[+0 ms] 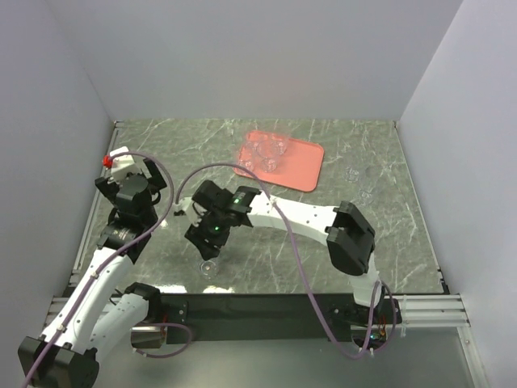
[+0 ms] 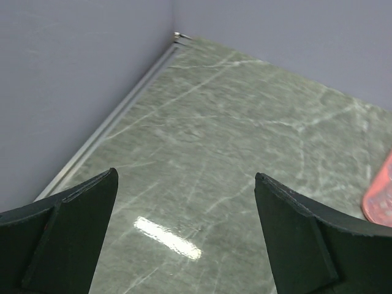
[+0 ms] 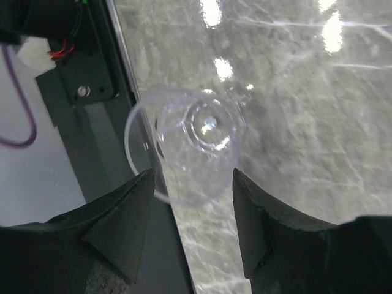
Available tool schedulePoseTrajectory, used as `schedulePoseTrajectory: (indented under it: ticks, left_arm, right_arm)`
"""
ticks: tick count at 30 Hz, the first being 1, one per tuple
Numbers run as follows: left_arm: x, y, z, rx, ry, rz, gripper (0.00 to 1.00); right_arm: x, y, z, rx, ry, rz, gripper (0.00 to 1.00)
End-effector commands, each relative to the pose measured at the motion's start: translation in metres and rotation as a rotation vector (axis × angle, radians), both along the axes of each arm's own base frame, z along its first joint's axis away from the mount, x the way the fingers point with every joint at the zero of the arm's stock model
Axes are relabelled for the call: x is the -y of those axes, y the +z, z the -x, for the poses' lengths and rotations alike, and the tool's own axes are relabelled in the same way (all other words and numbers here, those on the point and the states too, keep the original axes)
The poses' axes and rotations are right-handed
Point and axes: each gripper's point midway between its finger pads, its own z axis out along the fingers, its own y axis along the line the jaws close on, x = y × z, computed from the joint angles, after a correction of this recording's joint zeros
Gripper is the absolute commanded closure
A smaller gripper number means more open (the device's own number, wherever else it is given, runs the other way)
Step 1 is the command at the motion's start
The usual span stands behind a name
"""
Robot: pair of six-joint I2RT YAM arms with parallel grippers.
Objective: Place the glasses into the tray
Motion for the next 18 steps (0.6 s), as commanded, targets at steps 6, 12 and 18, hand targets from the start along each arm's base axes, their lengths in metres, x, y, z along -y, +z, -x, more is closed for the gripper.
schedulePoseTrajectory:
  ticks: [6, 12, 18]
  left_arm:
    - [-0.031, 0.022, 0.019, 0.108, 0.206, 0.047, 0.01]
    - [-0.032, 0.024, 0.021, 0.116, 0.207, 0.051, 0.01]
    - [-0.034, 0.026, 0.023, 0.125, 0.215, 0.052, 0.01]
  right_arm:
    - [-0.013, -0.01, -0.012, 0.159, -0.126, 0.084, 0.39]
    - [-0.018, -0.018, -0.003, 0.244, -0.087, 0.124, 0.41]
    - [-0.016, -0.033, -0.005, 0.286, -0.083, 0.176, 0.55]
